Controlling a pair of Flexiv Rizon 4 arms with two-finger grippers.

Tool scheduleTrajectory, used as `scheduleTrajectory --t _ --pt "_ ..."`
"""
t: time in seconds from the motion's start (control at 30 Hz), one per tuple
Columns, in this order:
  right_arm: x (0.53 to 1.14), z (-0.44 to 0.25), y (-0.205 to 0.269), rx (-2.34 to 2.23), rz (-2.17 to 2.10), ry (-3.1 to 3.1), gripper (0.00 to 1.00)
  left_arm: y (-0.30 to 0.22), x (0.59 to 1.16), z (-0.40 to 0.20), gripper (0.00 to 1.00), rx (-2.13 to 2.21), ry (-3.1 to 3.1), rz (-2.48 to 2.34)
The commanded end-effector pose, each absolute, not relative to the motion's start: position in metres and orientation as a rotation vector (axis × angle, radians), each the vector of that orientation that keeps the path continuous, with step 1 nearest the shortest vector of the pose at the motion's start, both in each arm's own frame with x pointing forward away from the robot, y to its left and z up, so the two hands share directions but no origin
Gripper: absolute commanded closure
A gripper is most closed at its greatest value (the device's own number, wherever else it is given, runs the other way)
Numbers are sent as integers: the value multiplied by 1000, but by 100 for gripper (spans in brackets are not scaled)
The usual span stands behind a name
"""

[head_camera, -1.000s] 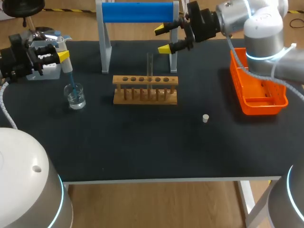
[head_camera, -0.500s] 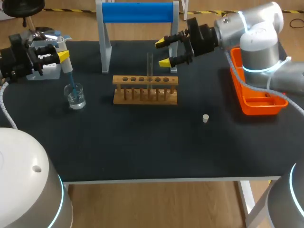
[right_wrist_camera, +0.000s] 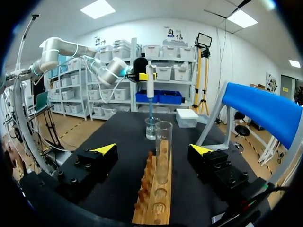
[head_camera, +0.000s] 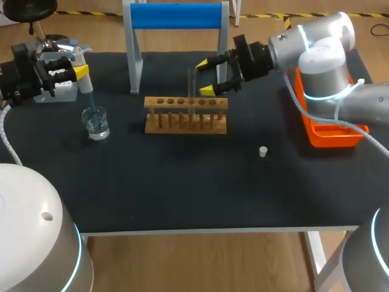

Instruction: Invert the test tube, pick up the pipette, mount the tip to pipette, aspirate from beaker and dispense into the tube, eject the tip, return the pipette, and cap with the stopper.

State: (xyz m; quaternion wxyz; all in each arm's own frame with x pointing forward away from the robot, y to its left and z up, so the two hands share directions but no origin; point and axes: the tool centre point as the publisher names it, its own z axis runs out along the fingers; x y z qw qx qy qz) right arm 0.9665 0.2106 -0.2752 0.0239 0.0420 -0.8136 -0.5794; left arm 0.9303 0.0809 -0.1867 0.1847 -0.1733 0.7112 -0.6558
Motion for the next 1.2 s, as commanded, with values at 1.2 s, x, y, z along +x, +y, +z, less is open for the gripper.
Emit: scheduleTrajectory --t 1.2 --pt "979 -296 247 43 -1606 -2789 0 80 930 -186 100 -492 2007 -1844"
